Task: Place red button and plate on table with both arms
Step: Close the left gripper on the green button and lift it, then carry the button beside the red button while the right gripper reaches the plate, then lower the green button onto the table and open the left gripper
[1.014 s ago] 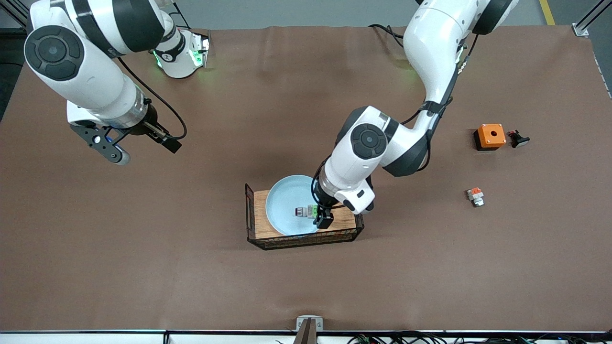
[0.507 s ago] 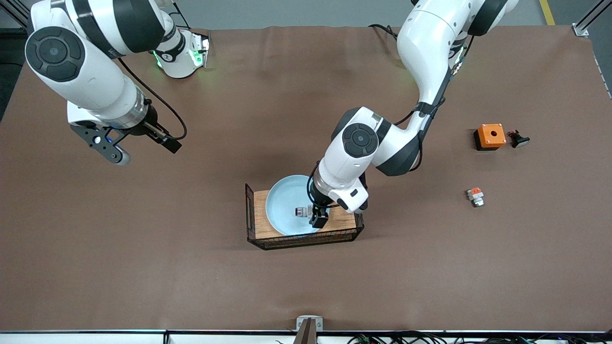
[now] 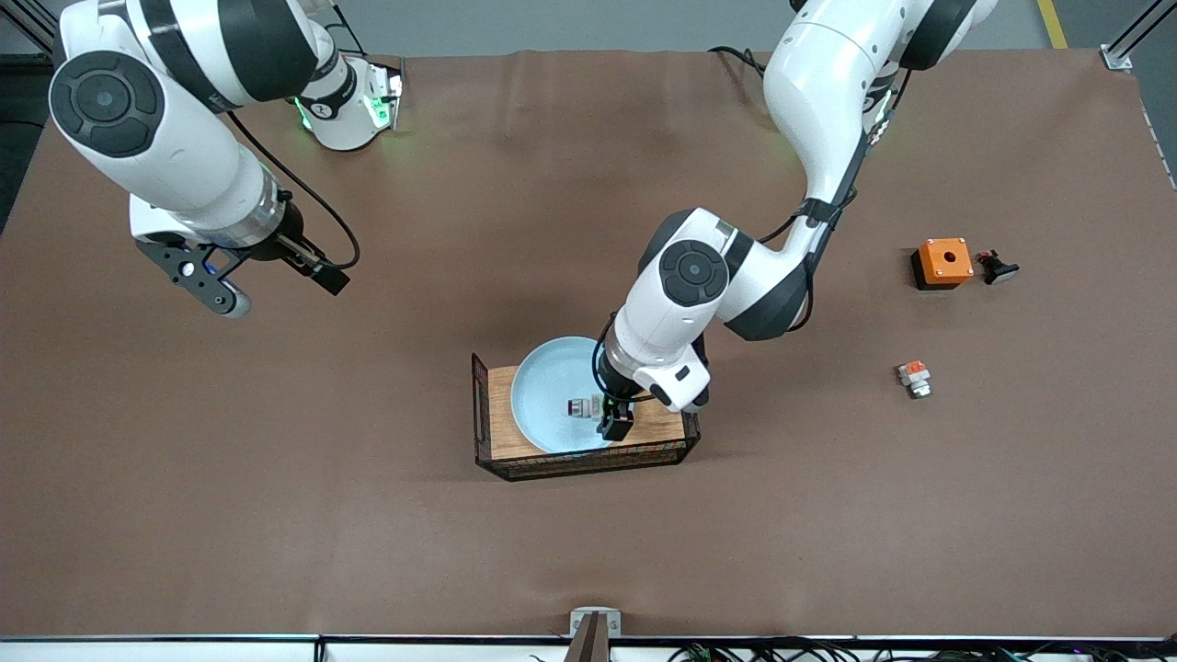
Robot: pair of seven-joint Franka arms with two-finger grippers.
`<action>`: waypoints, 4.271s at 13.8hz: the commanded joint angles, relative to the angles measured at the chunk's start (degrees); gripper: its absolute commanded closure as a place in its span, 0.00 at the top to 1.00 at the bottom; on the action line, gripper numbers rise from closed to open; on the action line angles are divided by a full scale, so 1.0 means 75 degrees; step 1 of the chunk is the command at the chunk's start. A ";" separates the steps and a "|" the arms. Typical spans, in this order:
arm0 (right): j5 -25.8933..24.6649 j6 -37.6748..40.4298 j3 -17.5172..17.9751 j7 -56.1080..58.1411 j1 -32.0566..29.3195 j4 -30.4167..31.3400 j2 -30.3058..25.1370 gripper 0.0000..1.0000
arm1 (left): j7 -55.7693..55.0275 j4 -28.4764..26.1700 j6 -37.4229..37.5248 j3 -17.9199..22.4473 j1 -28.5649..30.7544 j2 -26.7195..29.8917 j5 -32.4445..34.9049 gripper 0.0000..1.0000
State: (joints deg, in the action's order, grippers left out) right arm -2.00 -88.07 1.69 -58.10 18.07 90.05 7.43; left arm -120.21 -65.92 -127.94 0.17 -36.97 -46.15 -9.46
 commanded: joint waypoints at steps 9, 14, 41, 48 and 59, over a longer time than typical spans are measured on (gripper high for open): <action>-0.0167 -0.0035 -0.0026 -0.0129 0.0052 0.0099 -0.0076 1.00 | -0.0015 0.0234 -0.0004 0.0164 -0.0192 -0.0163 0.0067 0.87; -0.0167 -0.0046 -0.0038 -0.0129 0.0040 0.0099 -0.0065 1.00 | -0.0027 0.0234 0.0008 0.0164 -0.0192 -0.0198 0.0067 0.70; 0.0138 -0.1613 -0.0003 -0.5440 0.1444 -0.0592 0.1198 0.98 | 1.1721 -0.0969 0.4990 0.0223 0.2947 0.2813 0.0945 0.00; -0.0038 -0.2695 -0.0015 -0.8225 0.2079 -0.1364 0.2688 0.98 | 1.4549 -0.5540 0.0399 0.0211 0.3757 0.3600 0.0945 0.00; -0.0155 -0.3350 -0.0038 -0.8789 0.2712 -0.1975 0.3861 0.97 | 1.5887 -0.5871 -0.0941 0.0188 0.4191 0.2099 0.0817 0.00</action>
State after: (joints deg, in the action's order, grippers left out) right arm -1.66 -113.22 1.81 -122.45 37.61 77.24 35.18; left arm -1.61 -110.22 -133.80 2.05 -5.99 -29.83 -3.33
